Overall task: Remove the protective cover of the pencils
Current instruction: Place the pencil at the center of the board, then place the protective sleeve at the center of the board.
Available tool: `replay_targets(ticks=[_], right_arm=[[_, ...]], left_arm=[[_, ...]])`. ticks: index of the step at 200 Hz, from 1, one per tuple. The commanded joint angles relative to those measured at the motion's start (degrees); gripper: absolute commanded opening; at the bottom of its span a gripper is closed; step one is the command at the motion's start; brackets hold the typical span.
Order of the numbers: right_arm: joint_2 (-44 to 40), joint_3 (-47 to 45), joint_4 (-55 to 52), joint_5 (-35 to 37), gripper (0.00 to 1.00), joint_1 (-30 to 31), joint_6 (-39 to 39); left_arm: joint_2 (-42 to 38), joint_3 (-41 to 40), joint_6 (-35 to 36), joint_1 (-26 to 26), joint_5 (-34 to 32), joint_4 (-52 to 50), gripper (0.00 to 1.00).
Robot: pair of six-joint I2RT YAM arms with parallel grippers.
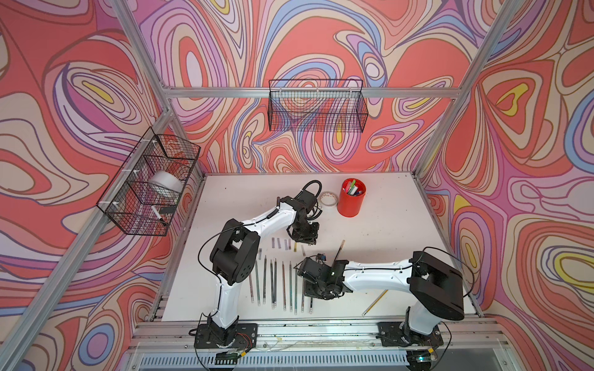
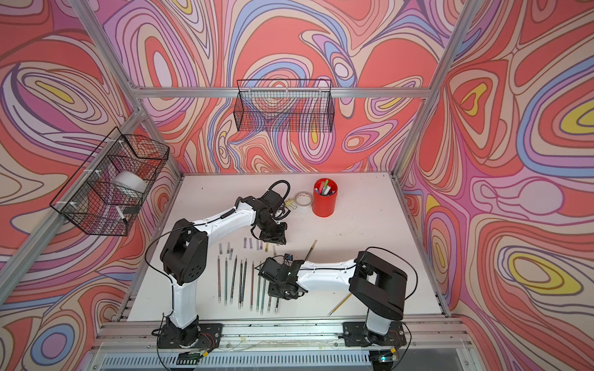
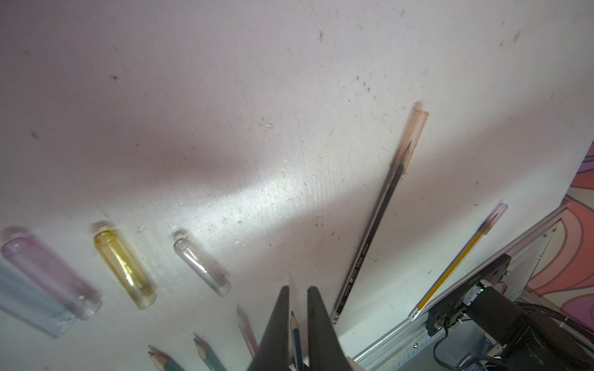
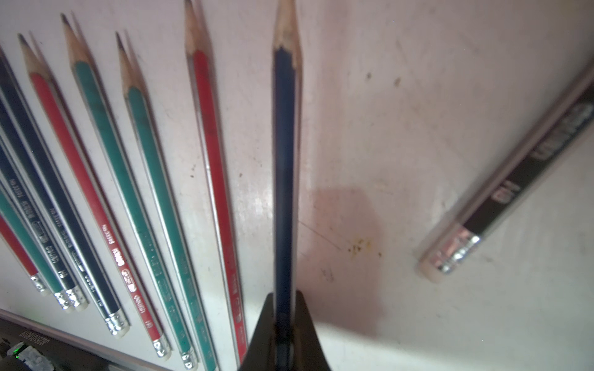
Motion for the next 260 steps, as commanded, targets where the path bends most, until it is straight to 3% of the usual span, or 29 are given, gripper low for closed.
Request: replay_targets(ticks=[1,77,116,185,260], right_arm=[[2.6,-0.1,-3.5,-0.7,0.15,0.3,0.5],[2.9,1.5,-6.7,1.0,0.21,0.3,0.9],[3.0,5.1,-13.5,3.9,0.24,0.2,1.1],[1.0,6.4,-11.8,5.3,0.25,0.3,-1.2],[-11.2,6.8,-17.6,16.3,0.4,-0.1,-0.6]], left_arm=[[2.1,1.5,1.2,-0.6,0.0,-4.3,0.0],[4.5,2.8,1.2,-1.0,-0.3,-6.1,0.0],[5.2,3.3,1.3,-1.2,-1.1,-7.0,0.0],[6.6,4.1,1.3,-1.4,-3.5,-8.8,0.0],[8.6,5.1,1.8,-1.7,-5.2,-9.5,0.0]])
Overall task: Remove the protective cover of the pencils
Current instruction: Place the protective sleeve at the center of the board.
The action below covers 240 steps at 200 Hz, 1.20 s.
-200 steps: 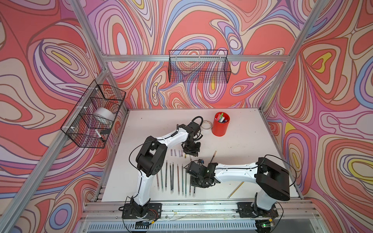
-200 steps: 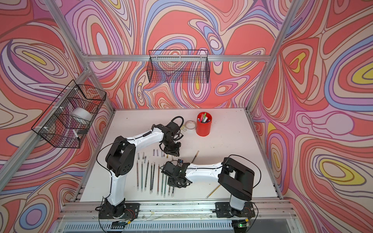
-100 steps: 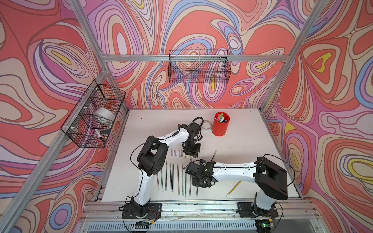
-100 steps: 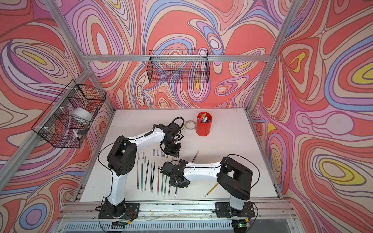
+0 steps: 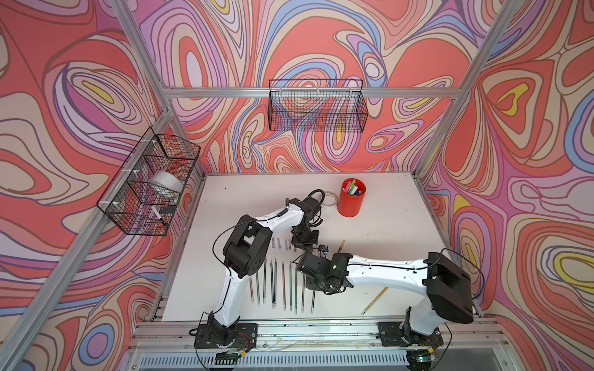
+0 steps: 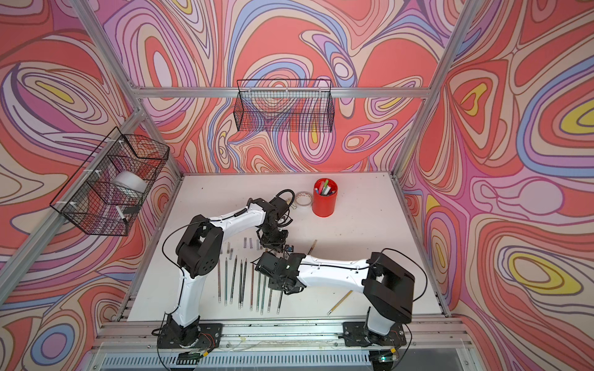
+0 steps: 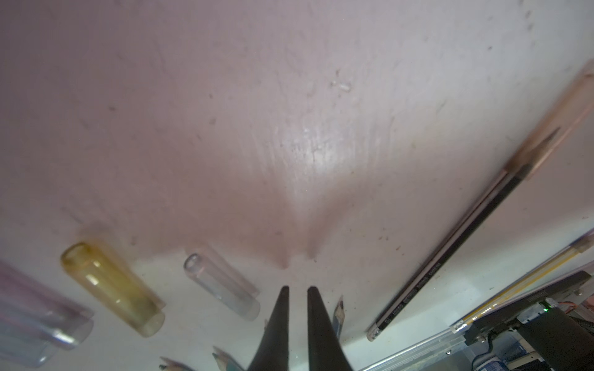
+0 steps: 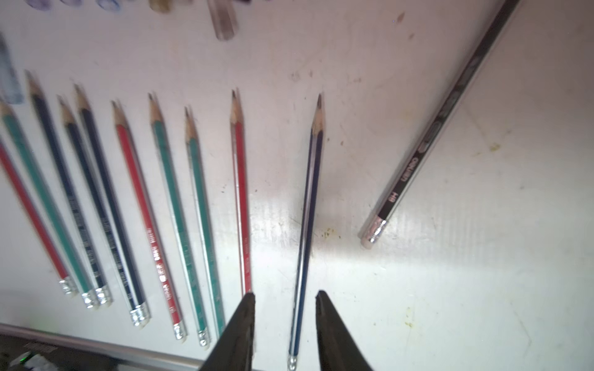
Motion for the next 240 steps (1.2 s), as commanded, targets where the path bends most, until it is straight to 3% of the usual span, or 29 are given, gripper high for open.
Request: replay_targets(ticks=[1,49,97,240], right_arm=[[-5.0,-0.7,-3.9,6.7,0.4,-0.2,1.1],[-11.7,-7.0,-4.0,7.2,0.45,-6.9,1.8],[-8.9,-6.4,-0.8,4.7,0.47,-13.3,-1.9],[-0.4,-6.0,1.8,1.7,0.48,-17.9,-2.8]], left_arm=[[1.4,1.5,0.9,-0.6,-1.6,-2.2,0.0],[2.0,1.8,1.1,-0.6,-1.6,-2.5,0.0],[2.8,2.6,1.2,-0.6,-2.8,-3.9,0.0],[3.7,3.5,1.5,-0.6,-2.9,-4.7,0.07]])
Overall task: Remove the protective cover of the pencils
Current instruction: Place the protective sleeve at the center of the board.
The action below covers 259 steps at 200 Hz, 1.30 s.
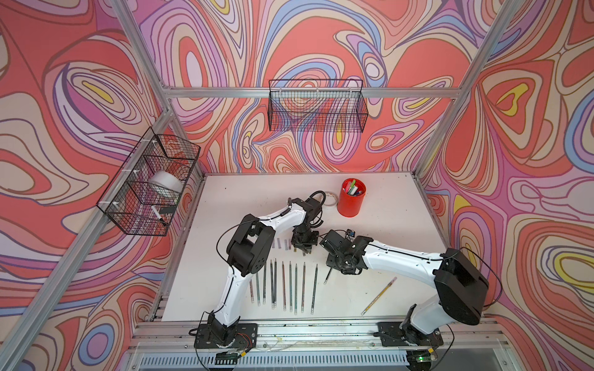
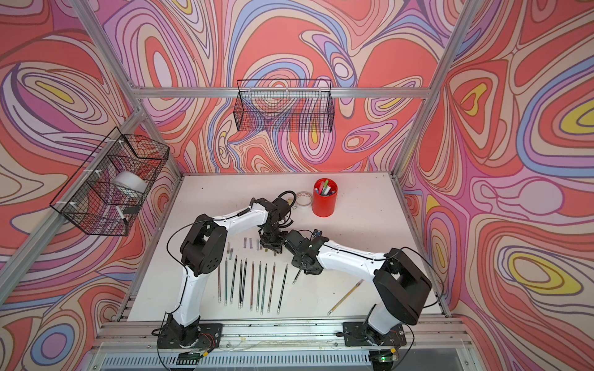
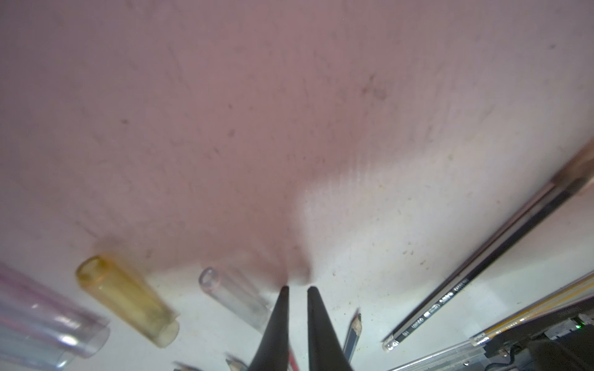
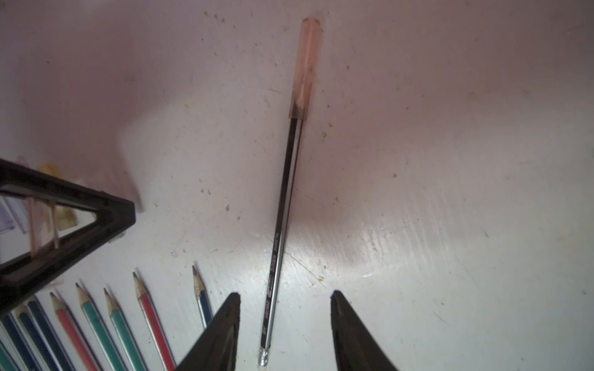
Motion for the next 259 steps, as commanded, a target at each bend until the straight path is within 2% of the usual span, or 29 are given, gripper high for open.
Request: replay_targets(ticks=[1,93,119,160,259], right_arm=[[0.8,0.0,0.7,-0.3,0.48,-0.9,-0.6],[4.3,0.1,3.3,-1.1,0.47,-3.3,-2.5],[4.7,-0.4,4.1,-1.0,0.47,-3.5,-2.6],[6.4,-0.3,4.8,-1.5,0.48,-4.1,-3.2],[9.5,-0.1,5.4,-3.5,0.37,-4.2,-3.2]], left_arm=[[1.6,1.1,0.9,-0.3,-0.6,-2.1,0.07],[1.9,1.1,0.9,-0.3,-0.6,-2.0,0.18],[1.7,0.8,1.0,-0.3,-0.7,-1.8,0.24],[1.5,0.9,1.0,-0.3,-0.7,-1.7,0.23],[-2.9,-0.7,1.5,-0.2,0.0,1.7,0.31]])
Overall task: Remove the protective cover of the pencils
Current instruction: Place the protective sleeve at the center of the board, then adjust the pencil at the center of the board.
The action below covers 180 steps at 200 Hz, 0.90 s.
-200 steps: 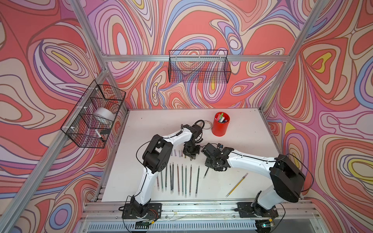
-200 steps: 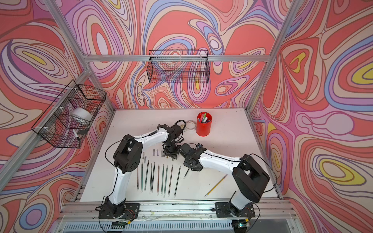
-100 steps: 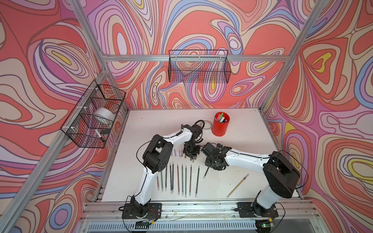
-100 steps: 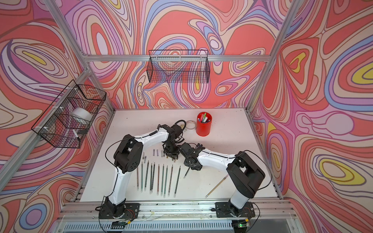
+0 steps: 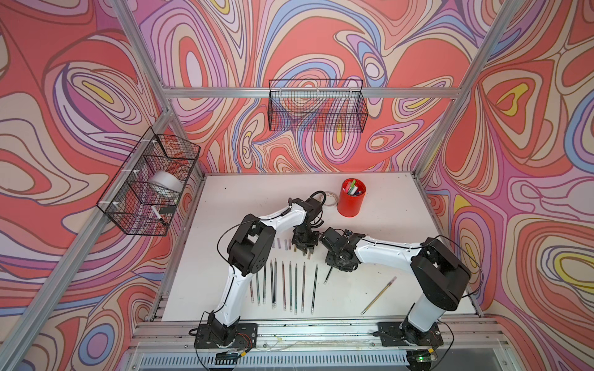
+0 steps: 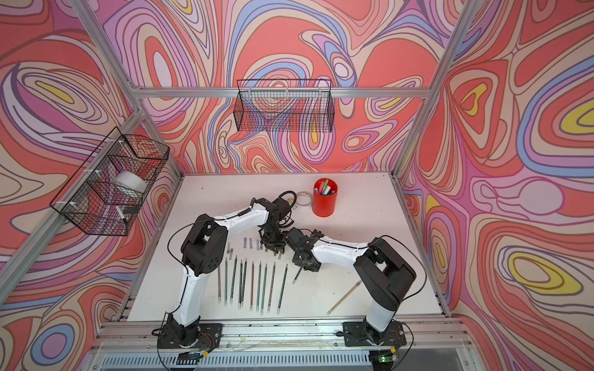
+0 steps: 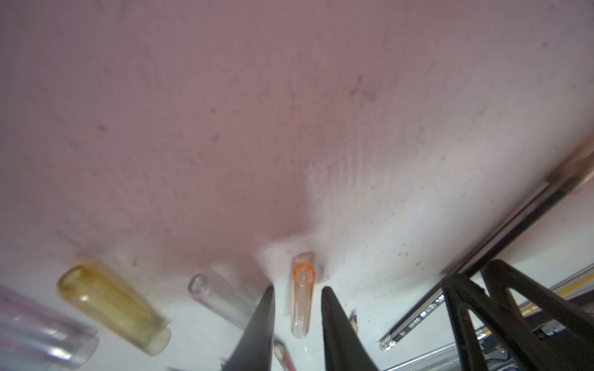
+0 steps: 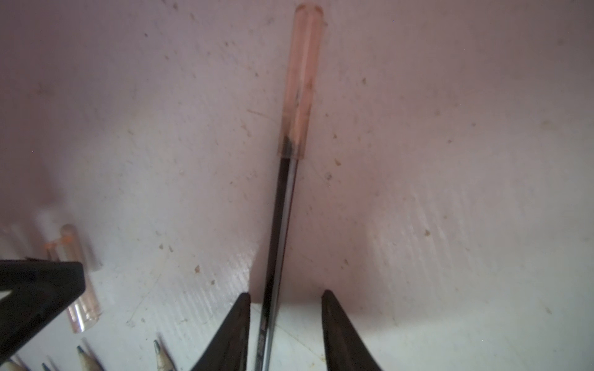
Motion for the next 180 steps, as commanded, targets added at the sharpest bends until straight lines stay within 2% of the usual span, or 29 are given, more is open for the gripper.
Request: replay_targets(ticks=[1,63,127,180], right_arm=[[2.1,-0.1,0.2,-1.3,0.36,-0.4,0.0],[3.2,0.2,0.0,-2.4,0.28,-0.4,0.0],[4.8,1.3,-0.6,-4.2,0.16,-0.4,0.1],[3.9,1.5,0.2,-4.5,0.08,-0.4,-0.8]], left_arm=[[-3.2,-0.9,1.1,-0.2,-0.4,1.2,0.31],[-14.0,-6.5,1.6,0.2,0.1,9.4,0.36],[-33.7,-21.0,2.1,1.7,-3.8,25.3,0.5],[-44.5,-29.8,3.2,1.6,-4.1,35.4,0.52]])
